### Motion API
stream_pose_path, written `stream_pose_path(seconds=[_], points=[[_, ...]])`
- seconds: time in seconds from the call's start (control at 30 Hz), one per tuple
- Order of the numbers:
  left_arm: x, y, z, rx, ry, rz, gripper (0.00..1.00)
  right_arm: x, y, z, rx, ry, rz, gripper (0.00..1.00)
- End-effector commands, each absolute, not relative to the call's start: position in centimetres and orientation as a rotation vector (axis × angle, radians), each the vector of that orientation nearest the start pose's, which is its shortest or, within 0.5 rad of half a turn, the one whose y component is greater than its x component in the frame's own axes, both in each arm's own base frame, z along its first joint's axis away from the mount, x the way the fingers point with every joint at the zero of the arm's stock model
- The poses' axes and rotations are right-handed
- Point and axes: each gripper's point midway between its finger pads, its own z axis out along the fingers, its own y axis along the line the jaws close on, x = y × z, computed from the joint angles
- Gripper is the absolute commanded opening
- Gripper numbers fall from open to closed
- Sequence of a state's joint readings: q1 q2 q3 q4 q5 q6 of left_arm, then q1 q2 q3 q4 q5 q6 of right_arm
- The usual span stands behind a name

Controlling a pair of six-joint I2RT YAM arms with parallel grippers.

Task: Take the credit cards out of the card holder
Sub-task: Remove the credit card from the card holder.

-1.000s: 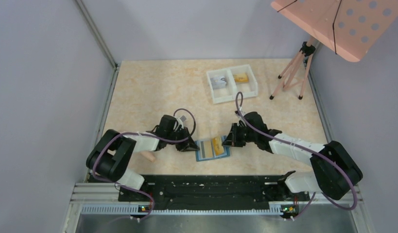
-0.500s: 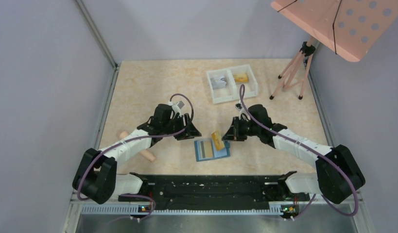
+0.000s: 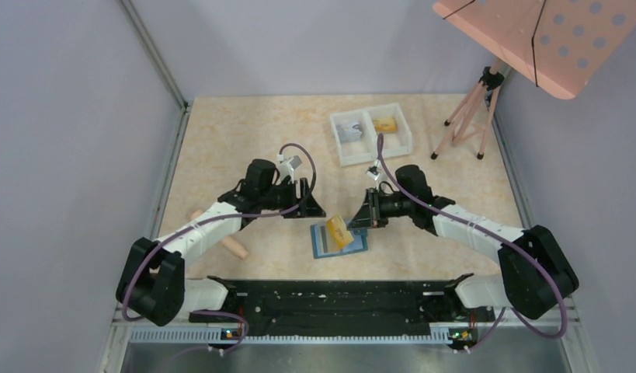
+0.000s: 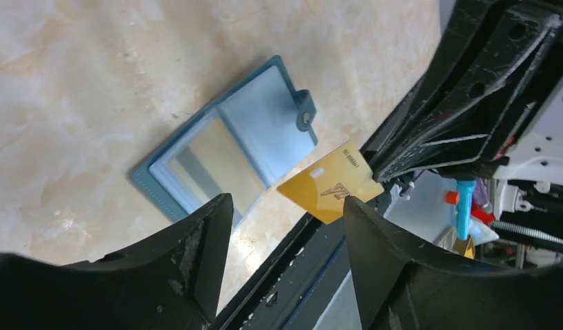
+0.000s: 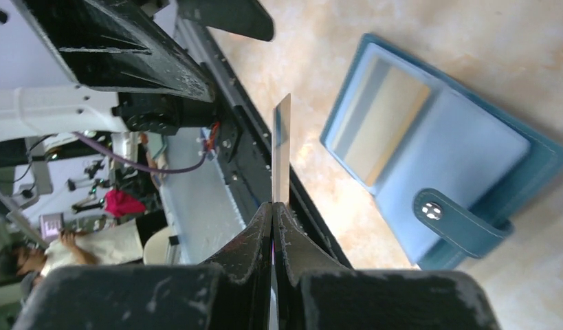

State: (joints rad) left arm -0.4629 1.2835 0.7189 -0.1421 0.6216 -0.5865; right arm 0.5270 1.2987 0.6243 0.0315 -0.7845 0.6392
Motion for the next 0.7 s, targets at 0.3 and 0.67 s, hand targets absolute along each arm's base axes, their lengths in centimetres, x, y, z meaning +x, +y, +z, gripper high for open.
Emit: stream_pose_path(seconds=[0.3,0.67], points=[[21.1,-28.1,16.8,0.501,2.239,-1.534,0.64,17.9,29.1,17.7,-0.573,2.159,1.74,0.0],[19.6,-28.8,16.7,0.516,2.265,-1.608,0.21,18.5,29.5,17.7,-0.551,2.149,1.756,0.0]])
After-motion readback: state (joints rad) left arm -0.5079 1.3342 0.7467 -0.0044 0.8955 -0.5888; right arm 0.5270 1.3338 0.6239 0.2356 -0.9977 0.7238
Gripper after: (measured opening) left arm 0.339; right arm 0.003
